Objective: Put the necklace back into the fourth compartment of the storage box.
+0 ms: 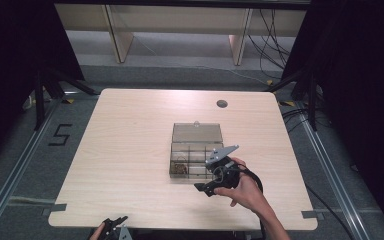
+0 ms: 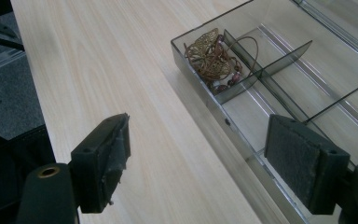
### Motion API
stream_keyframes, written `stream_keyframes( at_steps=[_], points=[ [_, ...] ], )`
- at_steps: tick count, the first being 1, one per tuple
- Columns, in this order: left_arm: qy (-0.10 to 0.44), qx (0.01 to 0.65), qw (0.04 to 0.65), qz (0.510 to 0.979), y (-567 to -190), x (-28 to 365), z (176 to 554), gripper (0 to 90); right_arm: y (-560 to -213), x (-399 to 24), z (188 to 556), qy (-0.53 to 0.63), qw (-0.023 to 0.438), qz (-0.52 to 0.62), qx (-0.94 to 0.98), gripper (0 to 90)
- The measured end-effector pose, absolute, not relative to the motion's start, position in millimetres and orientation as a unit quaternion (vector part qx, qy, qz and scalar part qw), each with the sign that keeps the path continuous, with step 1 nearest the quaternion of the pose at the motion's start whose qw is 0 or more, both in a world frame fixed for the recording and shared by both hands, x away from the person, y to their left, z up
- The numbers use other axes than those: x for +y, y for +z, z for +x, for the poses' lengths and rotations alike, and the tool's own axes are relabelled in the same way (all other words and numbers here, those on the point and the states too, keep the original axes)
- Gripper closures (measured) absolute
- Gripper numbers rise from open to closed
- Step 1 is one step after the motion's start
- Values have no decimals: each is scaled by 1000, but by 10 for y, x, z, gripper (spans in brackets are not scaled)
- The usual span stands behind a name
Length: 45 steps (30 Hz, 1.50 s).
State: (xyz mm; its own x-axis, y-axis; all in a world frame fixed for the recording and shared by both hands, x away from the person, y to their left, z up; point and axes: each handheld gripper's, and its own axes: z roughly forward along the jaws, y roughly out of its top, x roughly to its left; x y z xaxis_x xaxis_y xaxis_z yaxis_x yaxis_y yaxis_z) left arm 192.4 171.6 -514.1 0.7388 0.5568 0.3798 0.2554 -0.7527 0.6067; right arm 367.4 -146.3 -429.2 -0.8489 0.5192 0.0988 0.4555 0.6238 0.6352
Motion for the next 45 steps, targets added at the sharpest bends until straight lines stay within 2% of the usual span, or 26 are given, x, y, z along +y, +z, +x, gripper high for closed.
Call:
stream_keyframes(
  at_steps=[5, 12, 45],
  points=[
    [275, 237, 285, 887, -5162, 1701, 1914, 158, -4298, -1482, 3638, 342, 52, 267, 900, 229],
    [287, 226, 265, 893, -5150, 1713, 1929, 157, -4349, -1482, 3571, 344, 45, 273, 897, 224],
    [287, 228, 269, 891, -5141, 1714, 1913, 158, -4536, -1603, 3394, 332, 35, 272, 903, 199]
  ],
)
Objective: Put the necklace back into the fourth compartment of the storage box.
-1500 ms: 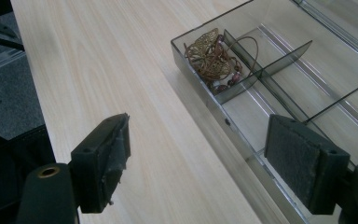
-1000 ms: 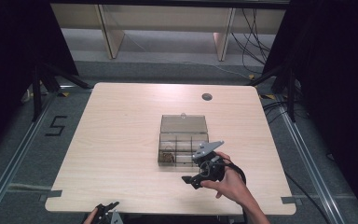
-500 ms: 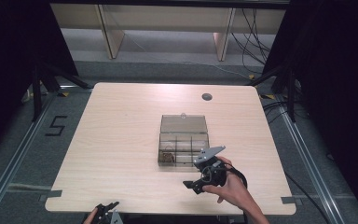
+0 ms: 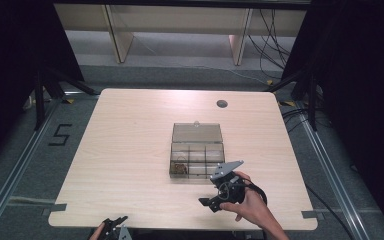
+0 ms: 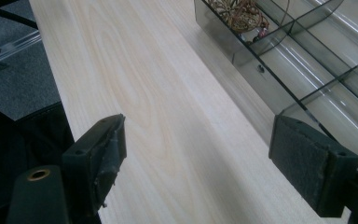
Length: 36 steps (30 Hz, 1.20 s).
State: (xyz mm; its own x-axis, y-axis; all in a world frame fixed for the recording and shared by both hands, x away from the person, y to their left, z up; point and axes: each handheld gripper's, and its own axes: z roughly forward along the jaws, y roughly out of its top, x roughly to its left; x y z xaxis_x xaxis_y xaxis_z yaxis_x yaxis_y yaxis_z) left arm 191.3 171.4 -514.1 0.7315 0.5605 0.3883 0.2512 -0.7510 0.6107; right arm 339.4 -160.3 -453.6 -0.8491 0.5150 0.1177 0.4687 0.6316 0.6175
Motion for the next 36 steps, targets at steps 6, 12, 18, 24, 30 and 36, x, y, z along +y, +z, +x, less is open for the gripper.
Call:
stream_keyframes(
  at_steps=[6, 12, 18, 24, 30, 36],
  points=[
    [287, 228, 269, 891, -5142, 1713, 1912, 158, -4565, -1620, 3352, 328, 28, 289, 899, 199],
    [286, 227, 269, 891, -5142, 1713, 1913, 158, -4579, -1653, 3349, 329, 29, 274, 903, 194],
    [282, 224, 269, 893, -5136, 1716, 1912, 158, -4594, -1675, 3313, 326, 30, 283, 901, 195],
    [286, 226, 270, 891, -5141, 1714, 1912, 158, -4640, -1677, 3277, 324, 19, 283, 903, 196],
    [283, 224, 270, 892, -5139, 1716, 1913, 158, -4695, -1700, 3273, 334, 27, 271, 902, 195],
    [282, 225, 269, 893, -5138, 1714, 1915, 158, -4750, -1720, 3221, 317, 34, 290, 902, 196]
  ],
)
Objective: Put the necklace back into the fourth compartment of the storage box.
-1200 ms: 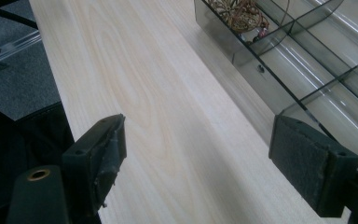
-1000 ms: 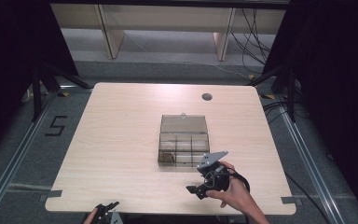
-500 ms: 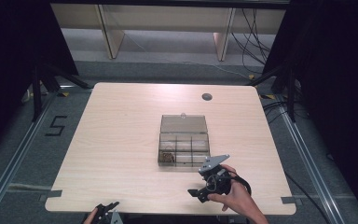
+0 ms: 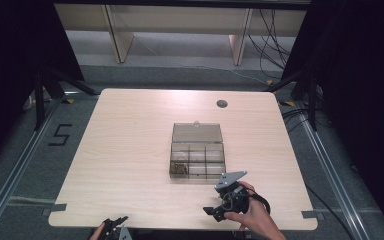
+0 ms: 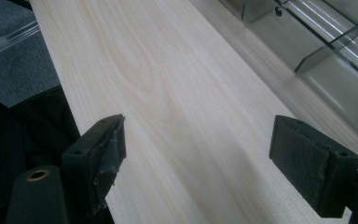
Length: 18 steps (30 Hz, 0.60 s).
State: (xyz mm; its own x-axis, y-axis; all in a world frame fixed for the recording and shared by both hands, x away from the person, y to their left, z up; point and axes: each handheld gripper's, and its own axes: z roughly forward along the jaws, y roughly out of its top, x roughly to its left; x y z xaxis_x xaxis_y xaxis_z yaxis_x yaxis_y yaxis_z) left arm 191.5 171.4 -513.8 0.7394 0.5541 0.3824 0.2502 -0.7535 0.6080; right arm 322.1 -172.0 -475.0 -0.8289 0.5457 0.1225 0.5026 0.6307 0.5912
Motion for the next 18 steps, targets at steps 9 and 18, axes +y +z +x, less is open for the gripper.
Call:
stream_keyframes(
  at_steps=[9, 18],
  points=[
    [281, 225, 270, 893, -5135, 1716, 1912, 158, -4806, -1779, 3189, 320, 38, 282, 904, 195],
    [286, 227, 269, 891, -5140, 1712, 1916, 158, -4787, -1865, 3067, 325, 39, 294, 898, 195]
  ],
)
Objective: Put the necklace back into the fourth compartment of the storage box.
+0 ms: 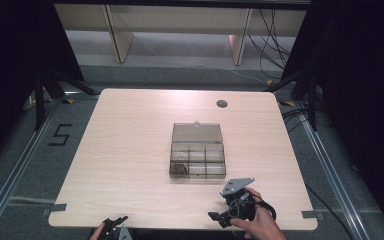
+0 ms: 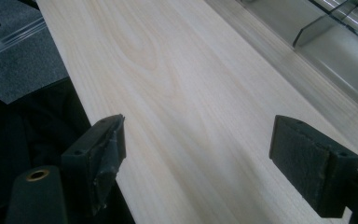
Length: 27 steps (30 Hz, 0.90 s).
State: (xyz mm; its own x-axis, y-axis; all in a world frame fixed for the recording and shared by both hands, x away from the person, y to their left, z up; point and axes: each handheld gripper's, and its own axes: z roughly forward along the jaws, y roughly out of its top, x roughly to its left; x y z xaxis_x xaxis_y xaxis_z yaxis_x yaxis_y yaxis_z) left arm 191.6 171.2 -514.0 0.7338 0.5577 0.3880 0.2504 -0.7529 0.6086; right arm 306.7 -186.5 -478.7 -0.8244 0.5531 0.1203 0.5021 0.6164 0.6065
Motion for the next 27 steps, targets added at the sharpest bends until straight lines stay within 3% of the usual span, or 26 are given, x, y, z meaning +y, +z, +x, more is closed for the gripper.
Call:
stream_keyframes(
  at_steps=[27],
  points=[
    [286, 226, 266, 893, -5143, 1708, 1917, 158, -4858, -2117, 2821, 346, 48, 305, 886, 195]
  ],
)
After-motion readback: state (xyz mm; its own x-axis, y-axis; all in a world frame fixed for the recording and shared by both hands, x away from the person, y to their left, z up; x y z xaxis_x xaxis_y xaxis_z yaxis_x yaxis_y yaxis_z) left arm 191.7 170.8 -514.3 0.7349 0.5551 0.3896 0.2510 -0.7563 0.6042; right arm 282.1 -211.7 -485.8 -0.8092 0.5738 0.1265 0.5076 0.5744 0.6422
